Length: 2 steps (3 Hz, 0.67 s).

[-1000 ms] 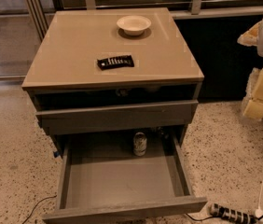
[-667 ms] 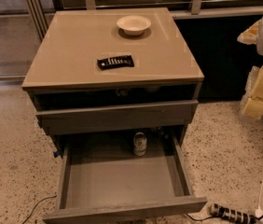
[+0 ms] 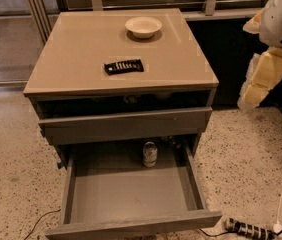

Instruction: Place rxbar chocolate into middle drawer

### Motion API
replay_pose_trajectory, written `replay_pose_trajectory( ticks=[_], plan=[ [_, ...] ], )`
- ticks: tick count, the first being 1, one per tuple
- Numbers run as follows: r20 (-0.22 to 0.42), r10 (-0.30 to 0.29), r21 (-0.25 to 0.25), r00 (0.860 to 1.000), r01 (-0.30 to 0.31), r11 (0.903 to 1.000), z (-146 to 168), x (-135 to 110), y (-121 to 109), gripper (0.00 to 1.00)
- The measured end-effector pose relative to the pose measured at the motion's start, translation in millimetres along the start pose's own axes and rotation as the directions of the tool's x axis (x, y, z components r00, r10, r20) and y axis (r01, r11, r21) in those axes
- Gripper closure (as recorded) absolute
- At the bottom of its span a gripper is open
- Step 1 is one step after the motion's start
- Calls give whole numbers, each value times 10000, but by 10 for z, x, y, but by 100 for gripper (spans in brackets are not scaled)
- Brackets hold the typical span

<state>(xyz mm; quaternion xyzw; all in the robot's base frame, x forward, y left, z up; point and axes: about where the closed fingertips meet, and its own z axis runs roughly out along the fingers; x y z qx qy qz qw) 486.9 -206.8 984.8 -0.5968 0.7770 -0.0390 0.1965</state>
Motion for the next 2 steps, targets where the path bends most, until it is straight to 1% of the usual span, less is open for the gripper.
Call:
replay_pose_trajectory(
  ticks=[1, 2],
  plan=[
    [300, -263, 74, 9992, 261, 9996, 169, -178, -305, 0],
    [678, -930, 16, 9934, 931, 9957, 389, -483, -641, 0]
  ],
)
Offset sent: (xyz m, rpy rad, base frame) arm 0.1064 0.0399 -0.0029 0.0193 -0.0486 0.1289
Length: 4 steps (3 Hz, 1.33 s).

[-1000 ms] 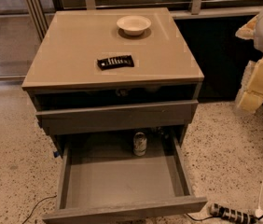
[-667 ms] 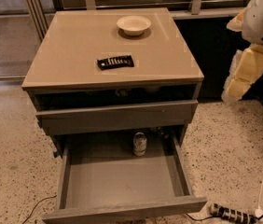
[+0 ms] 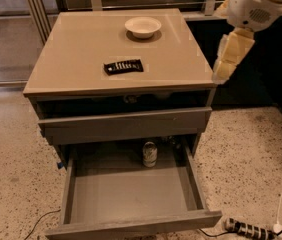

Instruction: Place rxbar chocolate into middle drawer

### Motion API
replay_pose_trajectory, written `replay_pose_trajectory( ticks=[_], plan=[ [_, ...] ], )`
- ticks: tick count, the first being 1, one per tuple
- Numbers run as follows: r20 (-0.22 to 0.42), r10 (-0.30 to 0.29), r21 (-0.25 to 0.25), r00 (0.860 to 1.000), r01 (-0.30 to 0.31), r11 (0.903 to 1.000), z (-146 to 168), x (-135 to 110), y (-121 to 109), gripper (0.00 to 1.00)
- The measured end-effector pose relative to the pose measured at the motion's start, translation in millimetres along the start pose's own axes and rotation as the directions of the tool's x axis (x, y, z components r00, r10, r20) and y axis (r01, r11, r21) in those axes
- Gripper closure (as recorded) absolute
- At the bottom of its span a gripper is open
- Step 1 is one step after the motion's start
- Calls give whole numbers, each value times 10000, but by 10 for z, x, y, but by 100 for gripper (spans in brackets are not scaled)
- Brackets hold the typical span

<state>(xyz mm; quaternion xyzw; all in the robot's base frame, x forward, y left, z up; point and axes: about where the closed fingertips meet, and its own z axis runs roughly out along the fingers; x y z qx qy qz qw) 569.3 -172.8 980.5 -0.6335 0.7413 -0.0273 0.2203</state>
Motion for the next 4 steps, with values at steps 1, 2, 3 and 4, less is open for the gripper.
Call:
replay_pose_trajectory(
  ticks=[1, 2, 3, 4],
  plan=[
    [687, -435, -297, 9967, 456, 9985, 353, -232, -370, 0],
    [790, -356, -271, 9962, 378, 9989, 456, -250, -460, 0],
    [861, -356, -355, 9956, 388, 9986, 647, -289, -640, 0],
    [997, -417, -367, 9941, 455, 9983, 876, -370, -904, 0]
  ],
)
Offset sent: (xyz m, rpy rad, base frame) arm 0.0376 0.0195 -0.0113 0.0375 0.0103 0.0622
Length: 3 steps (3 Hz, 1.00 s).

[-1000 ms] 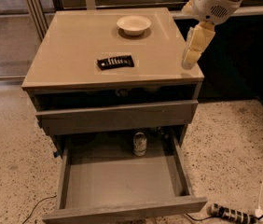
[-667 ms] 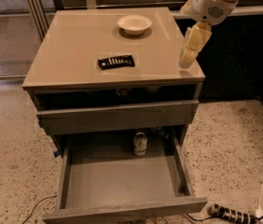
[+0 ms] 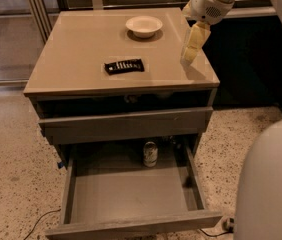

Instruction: Place rxbar chocolate into middle drawer

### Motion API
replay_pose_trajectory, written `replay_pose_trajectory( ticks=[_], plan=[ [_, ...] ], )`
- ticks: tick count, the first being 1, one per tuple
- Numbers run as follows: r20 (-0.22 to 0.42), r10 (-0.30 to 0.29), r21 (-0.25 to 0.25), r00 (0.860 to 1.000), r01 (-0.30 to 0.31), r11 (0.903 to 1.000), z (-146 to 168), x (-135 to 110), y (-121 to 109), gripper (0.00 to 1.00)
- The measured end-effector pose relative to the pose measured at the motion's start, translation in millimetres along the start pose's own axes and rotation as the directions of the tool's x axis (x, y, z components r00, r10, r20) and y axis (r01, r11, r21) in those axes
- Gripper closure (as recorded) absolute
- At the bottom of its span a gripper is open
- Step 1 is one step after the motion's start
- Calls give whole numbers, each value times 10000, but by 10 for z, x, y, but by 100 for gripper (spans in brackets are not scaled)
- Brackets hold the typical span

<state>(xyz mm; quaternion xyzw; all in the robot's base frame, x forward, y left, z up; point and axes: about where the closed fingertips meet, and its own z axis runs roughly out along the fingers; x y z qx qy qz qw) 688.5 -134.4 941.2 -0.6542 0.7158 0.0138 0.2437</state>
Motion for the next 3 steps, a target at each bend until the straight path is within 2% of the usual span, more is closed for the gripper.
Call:
replay_pose_trajectory(
  ticks=[1, 3],
  plan=[
    [396, -59, -225, 9992, 68, 9997, 318, -107, -266, 0],
    [1219, -111, -680, 9925, 195, 9975, 732, -288, -440, 0]
  ],
)
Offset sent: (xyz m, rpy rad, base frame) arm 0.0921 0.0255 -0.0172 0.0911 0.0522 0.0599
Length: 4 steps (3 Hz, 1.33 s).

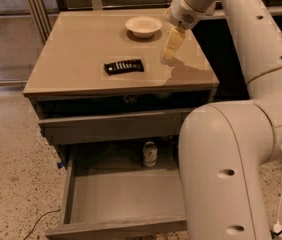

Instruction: Place rxbar chocolate into middle drawer

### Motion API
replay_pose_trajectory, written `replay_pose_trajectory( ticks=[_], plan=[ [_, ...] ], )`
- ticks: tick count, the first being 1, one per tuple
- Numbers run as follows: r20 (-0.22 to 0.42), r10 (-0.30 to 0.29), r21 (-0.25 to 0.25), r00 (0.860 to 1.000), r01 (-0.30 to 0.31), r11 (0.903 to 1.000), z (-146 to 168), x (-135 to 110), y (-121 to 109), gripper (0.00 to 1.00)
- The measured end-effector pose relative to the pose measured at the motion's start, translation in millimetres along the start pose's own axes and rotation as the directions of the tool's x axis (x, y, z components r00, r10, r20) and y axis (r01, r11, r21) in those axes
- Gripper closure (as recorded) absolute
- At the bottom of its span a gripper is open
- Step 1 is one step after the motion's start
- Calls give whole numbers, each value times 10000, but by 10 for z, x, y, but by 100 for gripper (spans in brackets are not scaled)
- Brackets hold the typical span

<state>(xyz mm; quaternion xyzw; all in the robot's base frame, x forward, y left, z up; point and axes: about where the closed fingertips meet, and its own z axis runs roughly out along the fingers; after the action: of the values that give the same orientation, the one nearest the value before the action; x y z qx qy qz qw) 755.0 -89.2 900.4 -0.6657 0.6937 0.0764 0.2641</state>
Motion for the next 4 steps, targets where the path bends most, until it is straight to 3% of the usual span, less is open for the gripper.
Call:
replay_pose_trajectory(
  ticks=[1, 4],
  plan=[
    [622, 7, -276, 9981, 10, 9996, 163, -89, -12, 0],
    [2298, 247, -1024, 9729, -11, 9947, 388, -351, 70, 0]
  ],
)
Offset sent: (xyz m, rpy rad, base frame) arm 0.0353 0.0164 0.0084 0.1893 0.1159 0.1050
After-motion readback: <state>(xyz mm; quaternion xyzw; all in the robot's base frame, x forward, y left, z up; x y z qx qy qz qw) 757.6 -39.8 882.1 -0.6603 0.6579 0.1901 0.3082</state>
